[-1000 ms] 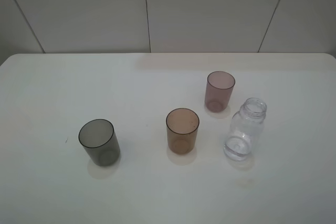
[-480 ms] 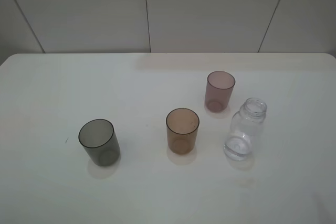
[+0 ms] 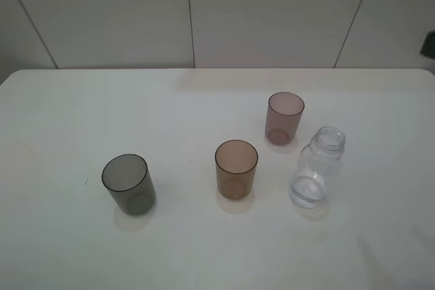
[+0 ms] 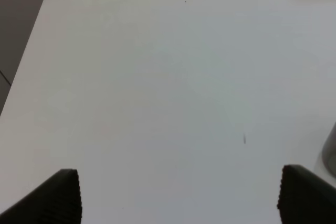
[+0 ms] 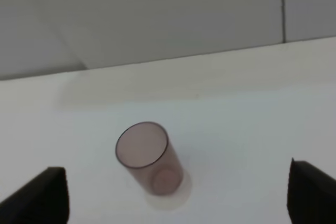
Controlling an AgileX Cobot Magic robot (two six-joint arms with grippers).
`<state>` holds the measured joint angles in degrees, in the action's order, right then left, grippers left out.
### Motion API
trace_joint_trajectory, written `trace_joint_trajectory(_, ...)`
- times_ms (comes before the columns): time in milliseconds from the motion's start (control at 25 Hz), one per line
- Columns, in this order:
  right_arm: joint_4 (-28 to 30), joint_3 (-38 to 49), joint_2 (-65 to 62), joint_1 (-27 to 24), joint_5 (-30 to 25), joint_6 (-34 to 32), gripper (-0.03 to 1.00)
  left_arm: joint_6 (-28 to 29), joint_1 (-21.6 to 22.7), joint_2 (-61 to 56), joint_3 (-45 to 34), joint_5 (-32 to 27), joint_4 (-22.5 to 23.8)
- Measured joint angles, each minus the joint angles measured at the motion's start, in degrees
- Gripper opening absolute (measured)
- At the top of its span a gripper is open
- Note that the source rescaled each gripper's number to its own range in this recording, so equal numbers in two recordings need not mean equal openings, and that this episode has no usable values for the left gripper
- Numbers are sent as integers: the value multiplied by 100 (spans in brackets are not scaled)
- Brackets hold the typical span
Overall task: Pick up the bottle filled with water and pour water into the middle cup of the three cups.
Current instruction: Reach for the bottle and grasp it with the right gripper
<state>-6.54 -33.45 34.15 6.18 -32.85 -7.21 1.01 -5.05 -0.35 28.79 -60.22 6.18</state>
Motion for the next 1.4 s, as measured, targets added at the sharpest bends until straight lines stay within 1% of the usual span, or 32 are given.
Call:
trace_joint_trajectory(200, -82, 977, 11, 1107, 1066, -13, 70, 0, 0, 0, 0, 0, 0)
trace_joint_trajectory(360, -40, 1690, 13, 1986, 2139, -8, 70, 0, 0, 0, 0, 0, 0)
trace_joint_trajectory(440, 50, 1997, 13, 2305, 2578, -3, 70, 0, 0, 0, 0, 0, 0)
trace_joint_trajectory(520, 138, 2289, 13, 2479, 2983, -3, 70, 0, 0, 0, 0, 0, 0)
trace_joint_trajectory(600, 205, 2522, 18, 2573, 3386, 45, 70, 0, 0, 0, 0, 0, 0)
trace_joint_trajectory(880, 260, 3094, 18, 2587, 4233, 144, 70, 0, 0, 0, 0, 0, 0)
trace_joint_trajectory(1000, 292, 3327, 18, 2587, 4417, 229, 70, 0, 0, 0, 0, 0, 0)
trace_joint_trajectory(1160, 285, 3367, 18, 2587, 4590, 315, 70, 0, 0, 0, 0, 0, 0)
trace_joint_trajectory(1240, 139, 3367, 18, 2587, 4665, 401, 70, 0, 0, 0, 0, 0, 0)
trace_joint_trajectory(1400, -120, 3367, 80, 2587, 4631, 577, 70, 0, 0, 0, 0, 0, 0)
